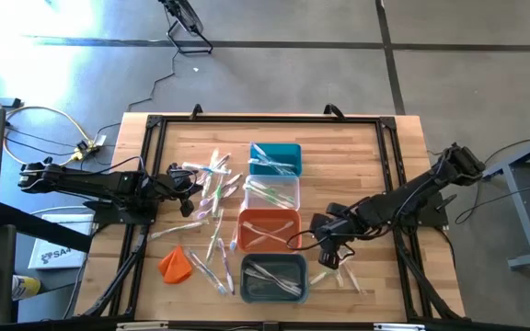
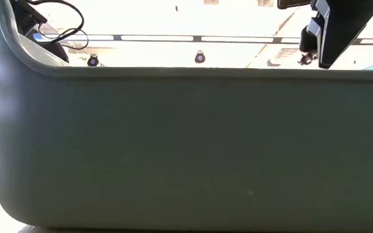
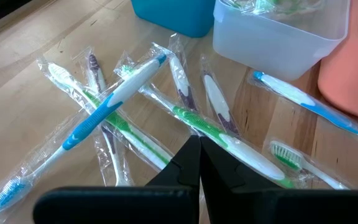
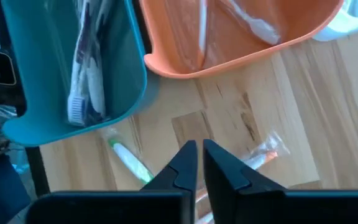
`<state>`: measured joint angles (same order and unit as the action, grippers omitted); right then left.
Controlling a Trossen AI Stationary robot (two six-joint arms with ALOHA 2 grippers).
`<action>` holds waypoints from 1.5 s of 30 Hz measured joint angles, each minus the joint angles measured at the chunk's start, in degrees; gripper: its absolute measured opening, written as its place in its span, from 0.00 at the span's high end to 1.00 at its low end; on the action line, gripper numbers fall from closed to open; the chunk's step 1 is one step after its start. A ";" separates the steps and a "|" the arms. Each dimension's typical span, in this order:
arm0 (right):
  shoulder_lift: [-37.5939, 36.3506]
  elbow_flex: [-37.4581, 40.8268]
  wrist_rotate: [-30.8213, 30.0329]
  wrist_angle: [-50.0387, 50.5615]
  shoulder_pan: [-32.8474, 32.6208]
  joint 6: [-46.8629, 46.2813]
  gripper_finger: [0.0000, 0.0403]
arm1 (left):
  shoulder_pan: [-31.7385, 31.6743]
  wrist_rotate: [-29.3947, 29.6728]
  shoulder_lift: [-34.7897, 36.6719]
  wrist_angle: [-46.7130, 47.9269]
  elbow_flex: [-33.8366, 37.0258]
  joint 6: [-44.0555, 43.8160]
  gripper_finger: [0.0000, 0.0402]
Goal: Pick & Place Toothbrushes
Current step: Put the green toothbrush into the transparent bin
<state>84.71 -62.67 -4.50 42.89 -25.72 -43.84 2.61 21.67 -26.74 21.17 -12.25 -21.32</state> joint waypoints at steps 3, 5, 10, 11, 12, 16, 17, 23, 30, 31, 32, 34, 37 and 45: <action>0.02 0.00 -0.02 0.19 0.44 0.41 0.85 | 0.01 0.00 0.00 0.00 0.00 0.01 1.00; 0.02 0.00 -0.05 0.21 0.68 0.58 0.79 | 0.01 0.00 0.00 0.00 0.00 0.01 1.00; 0.20 0.00 0.19 0.25 0.37 0.60 0.64 | 0.02 0.00 0.00 0.00 0.00 0.00 1.00; 0.55 0.00 0.39 0.26 0.20 0.60 0.62 | 0.02 0.00 -0.02 0.00 0.00 0.02 1.00; 0.94 0.00 0.72 0.32 0.08 0.61 0.59 | 0.00 0.00 0.00 0.00 0.00 0.02 1.00; 3.36 -0.02 3.16 0.36 -1.01 0.62 0.51 | 0.02 0.00 0.00 0.00 0.00 0.00 1.00; 4.10 -0.02 3.65 0.40 -1.31 0.58 0.50 | 0.00 0.00 -0.02 0.00 0.00 0.00 1.00; 7.50 -0.02 8.27 0.21 -2.09 -0.65 0.46 | 0.01 0.00 0.00 0.02 0.00 0.01 1.00; 8.52 0.00 8.06 0.21 -3.14 -1.01 0.47 | 0.01 0.00 0.00 0.01 0.00 0.02 1.00; 8.52 0.00 7.39 0.20 -3.50 -0.28 0.47 | 0.01 0.00 -0.01 0.02 0.00 0.00 1.00; 8.52 -0.01 6.61 0.28 -3.92 0.55 0.47 | 0.00 0.00 -0.02 0.02 0.00 0.00 1.00; 8.52 0.00 5.64 0.39 -4.79 2.23 0.47 | 0.01 -0.01 0.00 0.02 0.00 0.00 1.00; 8.52 0.00 4.36 0.85 -6.16 3.49 0.47 | 0.00 0.00 0.00 0.02 0.00 0.00 1.00; 8.52 -0.02 2.81 2.26 -8.26 3.42 0.47 | 0.02 0.00 0.00 0.02 0.00 0.00 1.00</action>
<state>93.23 -62.69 -1.69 45.15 -33.99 -40.42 2.63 21.67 -26.74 21.19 -12.25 -21.32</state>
